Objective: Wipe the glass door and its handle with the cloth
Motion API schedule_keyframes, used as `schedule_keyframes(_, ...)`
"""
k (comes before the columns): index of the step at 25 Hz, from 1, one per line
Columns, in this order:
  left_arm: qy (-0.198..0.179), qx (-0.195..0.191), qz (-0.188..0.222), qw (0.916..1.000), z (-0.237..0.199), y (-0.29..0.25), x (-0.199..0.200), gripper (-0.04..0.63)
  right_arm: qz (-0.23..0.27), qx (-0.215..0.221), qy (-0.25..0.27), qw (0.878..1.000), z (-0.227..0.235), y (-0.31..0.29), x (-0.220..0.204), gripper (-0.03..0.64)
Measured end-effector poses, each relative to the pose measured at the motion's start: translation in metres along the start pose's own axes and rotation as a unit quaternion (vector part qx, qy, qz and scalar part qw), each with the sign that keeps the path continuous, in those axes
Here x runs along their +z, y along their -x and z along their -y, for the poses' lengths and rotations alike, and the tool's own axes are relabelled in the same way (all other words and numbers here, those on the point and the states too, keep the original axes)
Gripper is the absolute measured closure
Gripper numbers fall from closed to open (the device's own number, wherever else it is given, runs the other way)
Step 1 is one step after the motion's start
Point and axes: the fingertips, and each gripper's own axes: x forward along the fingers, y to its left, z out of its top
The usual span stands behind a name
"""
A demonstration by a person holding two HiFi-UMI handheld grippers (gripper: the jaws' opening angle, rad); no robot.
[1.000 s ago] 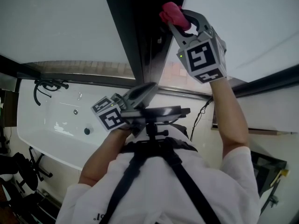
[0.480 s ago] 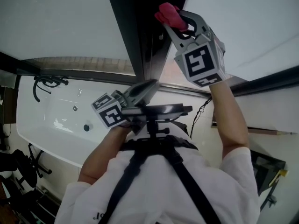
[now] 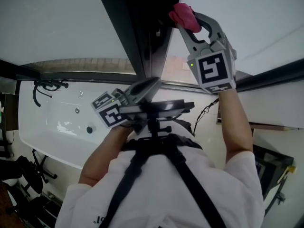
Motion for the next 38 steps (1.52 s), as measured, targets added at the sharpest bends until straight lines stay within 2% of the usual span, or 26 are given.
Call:
schedule_keyframes(10,0.003,-0.007,-0.014,0.9999,0.003,-0.004,-0.003,0.603,-0.024,-0.062,-0.022,0.998,0.033,0.033,-0.031,0.511)
schedule_keyframes(18,0.004,-0.012,-0.020,0.9997,0.005,-0.006,-0.004,0.603,-0.065,-0.095,-0.072,0.991,0.039,0.051,-0.075,0.511)
schedule_keyframes(21,0.004,-0.011,-0.019,0.9997,0.006,-0.005,-0.004,0.603,-0.079,-0.080,-0.093,0.989,0.017,0.046,-0.091,0.511)
schedule_keyframes(26,0.004,-0.007,-0.017,0.9998,0.003,-0.004,-0.004,0.603,-0.084,-0.017,-0.127,0.988,-0.046,0.018,-0.103,0.511)
schedule_keyframes(30,0.004,-0.003,-0.013,0.9999,0.001,-0.003,-0.006,0.603,-0.061,0.035,-0.135,0.988,-0.083,-0.004,-0.087,0.511)
schedule_keyframes(33,0.005,-0.002,-0.010,0.9999,0.002,-0.001,-0.006,0.603,-0.039,0.049,-0.148,0.987,-0.097,-0.016,-0.070,0.511)
schedule_keyframes(38,0.008,0.002,-0.003,1.0000,-0.003,0.002,-0.006,0.603,-0.030,0.067,-0.159,0.985,-0.112,-0.036,-0.058,0.511)
